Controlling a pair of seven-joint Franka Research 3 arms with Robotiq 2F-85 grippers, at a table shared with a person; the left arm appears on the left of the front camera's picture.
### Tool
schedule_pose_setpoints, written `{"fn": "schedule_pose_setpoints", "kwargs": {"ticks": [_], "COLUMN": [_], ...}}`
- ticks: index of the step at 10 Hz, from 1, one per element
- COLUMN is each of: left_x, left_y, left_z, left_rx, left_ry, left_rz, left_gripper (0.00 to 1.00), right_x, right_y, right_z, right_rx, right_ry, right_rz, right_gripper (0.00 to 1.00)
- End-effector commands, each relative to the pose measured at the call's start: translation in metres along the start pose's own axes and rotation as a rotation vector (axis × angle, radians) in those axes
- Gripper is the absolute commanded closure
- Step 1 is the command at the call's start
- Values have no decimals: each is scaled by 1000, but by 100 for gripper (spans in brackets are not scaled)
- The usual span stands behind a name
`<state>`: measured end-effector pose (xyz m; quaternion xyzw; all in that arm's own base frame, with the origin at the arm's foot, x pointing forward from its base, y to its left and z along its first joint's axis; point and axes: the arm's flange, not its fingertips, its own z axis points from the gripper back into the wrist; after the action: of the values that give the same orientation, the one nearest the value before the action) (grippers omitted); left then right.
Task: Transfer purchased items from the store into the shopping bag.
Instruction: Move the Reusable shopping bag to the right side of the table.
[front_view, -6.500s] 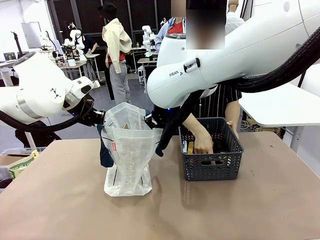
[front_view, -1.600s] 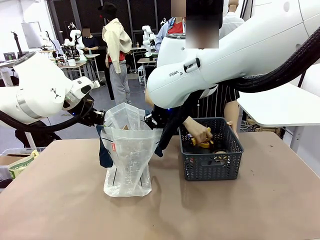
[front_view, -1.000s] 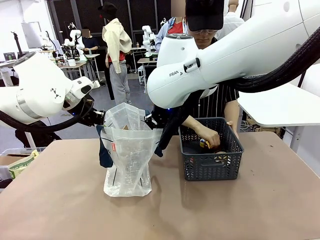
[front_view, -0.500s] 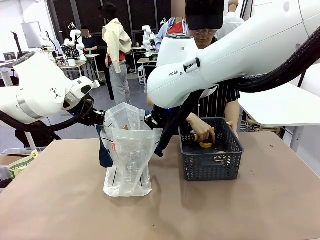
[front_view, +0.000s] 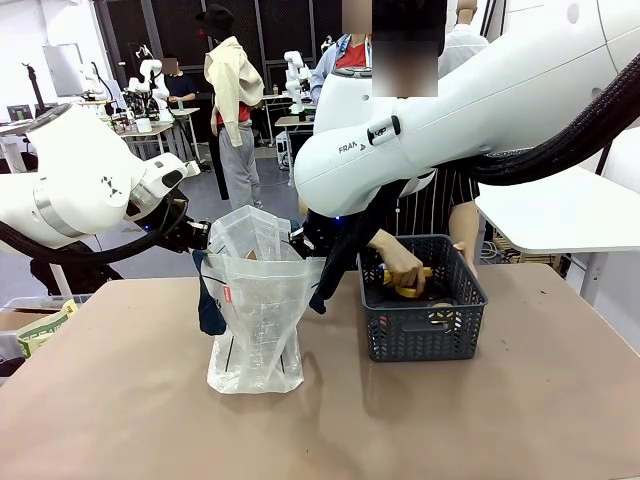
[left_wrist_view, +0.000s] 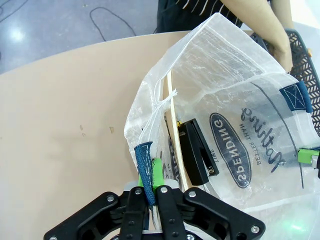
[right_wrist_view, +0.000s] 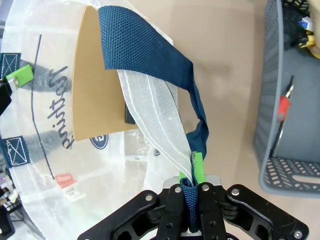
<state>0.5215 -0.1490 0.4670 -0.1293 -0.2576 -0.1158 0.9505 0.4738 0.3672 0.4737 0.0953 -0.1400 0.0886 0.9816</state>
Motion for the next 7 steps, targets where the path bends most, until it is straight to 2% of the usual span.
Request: {"fn": "schedule_pose_setpoints", "kwargs": {"ticks": [1, 7], "left_x": [-2, -2], "left_y": [1, 1], "left_z": [3, 3], "left_rx": [2, 2], "left_ry": [-2, -2], "left_rz": [1, 1], "left_gripper": [100, 100], "right_x": [-1, -1], "right_y": [0, 0], "right_z": [0, 0], "right_rx": [6, 6], "right_ry": [4, 4], "right_rz": [-2, -2], "right_gripper": [100, 100]}}
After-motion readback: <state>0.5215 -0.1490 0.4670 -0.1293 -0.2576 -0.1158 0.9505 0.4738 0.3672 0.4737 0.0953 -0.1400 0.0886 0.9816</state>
